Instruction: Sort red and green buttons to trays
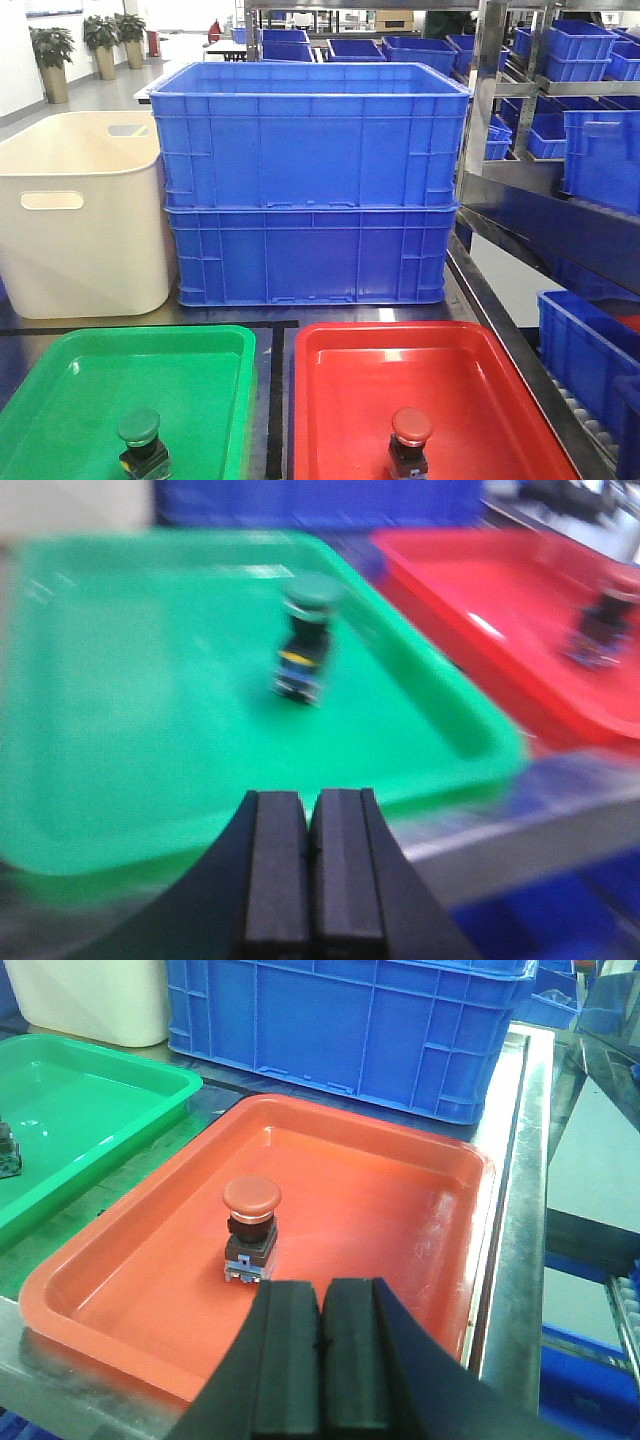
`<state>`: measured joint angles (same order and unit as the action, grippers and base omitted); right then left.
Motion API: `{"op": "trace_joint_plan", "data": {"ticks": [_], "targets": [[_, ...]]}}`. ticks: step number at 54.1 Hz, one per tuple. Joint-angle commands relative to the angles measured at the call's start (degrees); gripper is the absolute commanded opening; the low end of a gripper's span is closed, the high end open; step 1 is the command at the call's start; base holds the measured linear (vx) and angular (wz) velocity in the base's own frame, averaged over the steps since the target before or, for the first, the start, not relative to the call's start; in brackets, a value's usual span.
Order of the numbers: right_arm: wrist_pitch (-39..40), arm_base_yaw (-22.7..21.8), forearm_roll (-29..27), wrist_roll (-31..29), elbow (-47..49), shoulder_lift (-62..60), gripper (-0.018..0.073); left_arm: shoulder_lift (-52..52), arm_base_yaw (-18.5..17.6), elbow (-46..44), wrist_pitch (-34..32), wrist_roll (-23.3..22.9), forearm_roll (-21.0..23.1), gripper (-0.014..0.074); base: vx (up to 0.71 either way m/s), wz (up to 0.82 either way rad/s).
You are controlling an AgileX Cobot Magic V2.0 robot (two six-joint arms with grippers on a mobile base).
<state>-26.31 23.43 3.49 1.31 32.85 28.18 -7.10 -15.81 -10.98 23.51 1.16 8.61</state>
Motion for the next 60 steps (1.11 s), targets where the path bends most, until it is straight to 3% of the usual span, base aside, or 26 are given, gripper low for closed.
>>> {"op": "trace_joint_plan", "data": {"ticks": [1, 10, 60], "targets": [[4.5, 0.0, 0.2, -0.6, 1.7, 0.1, -0.0010, 5.0, 3.3, 4.1, -10.6, 1.9, -2.0, -0.0006, 0.00, 0.00], [4.4, 0.0, 0.2, -0.6, 1.7, 0.2, -0.0010, 8.1, 7.4, 13.4, -19.8, 2.0, -4.2, -0.0006, 0.00, 0.00], [4.6, 0.0, 0.1, -0.6, 1.3, 0.1, -0.0010, 8.1, 7.7, 13.0, -19.0, 2.1, -5.3, -0.0006, 0.00, 0.00]]}}
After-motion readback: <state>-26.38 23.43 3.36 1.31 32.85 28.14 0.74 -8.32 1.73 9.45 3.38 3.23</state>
